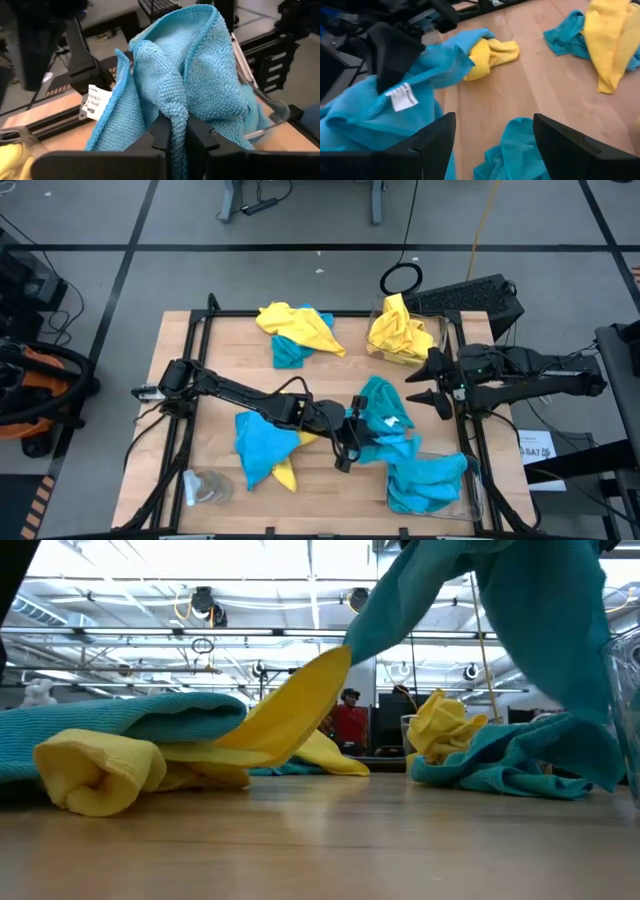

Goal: Sort microfiber towel by color & place in baskets
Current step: Put the blue microfiber cloth into the bottom transparent bin

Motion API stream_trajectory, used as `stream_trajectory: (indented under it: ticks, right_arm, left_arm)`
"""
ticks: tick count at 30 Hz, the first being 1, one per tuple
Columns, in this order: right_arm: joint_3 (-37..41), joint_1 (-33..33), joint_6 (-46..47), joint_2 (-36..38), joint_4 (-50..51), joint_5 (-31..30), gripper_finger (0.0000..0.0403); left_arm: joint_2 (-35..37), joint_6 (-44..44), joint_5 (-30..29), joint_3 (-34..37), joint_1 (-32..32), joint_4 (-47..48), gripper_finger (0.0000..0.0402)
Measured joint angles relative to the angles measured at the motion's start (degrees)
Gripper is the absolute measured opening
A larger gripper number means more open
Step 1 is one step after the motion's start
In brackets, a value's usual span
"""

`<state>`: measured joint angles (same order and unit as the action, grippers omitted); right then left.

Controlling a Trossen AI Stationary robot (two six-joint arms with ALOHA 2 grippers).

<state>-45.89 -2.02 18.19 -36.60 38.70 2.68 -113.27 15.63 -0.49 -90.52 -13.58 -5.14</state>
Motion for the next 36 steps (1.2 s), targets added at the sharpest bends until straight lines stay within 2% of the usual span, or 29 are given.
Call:
stream_trajectory:
  ticks: [6,11,21,23,28,32,36]
  right_arm:
    - [0.0,-4.0,0.5,0.0,-2.1,0.0,0.0258]
    - [0.0,-7.9,-0.5,-0.3,-7.8,-0.2,0.0258]
    - [0.0,-16.4,-4.9,-7.6,-13.4,-0.9,0.0263]
    - [0.0,-18.0,-5.0,-9.2,-14.4,-1.1,0.0272]
    - [0.0,-20.2,-3.5,-8.7,-12.3,-5.6,0.0294]
    - [-0.4,-21.1,-1.2,-5.7,-8.8,-11.5,0.0297]
    - [-0.5,-21.7,1.2,-3.8,-6.4,-12.8,0.0294]
  left_arm:
    - [0.0,2.7,-6.8,-1.7,0.0,2.7,0.0020]
    - [0.0,3.0,-9.7,-3.8,0.1,8.4,0.0020]
    - [0.0,4.6,-13.2,-3.8,0.1,6.3,0.0020]
    - [0.1,4.6,-11.6,-3.8,0.1,5.4,0.0020]
    - [0.1,2.6,-1.5,-3.8,0.1,3.3,0.0020]
    - [0.1,2.2,1.2,-3.8,-0.4,1.8,0.0020]
    - [-0.4,1.2,4.7,-3.9,-1.0,-2.2,0.0020]
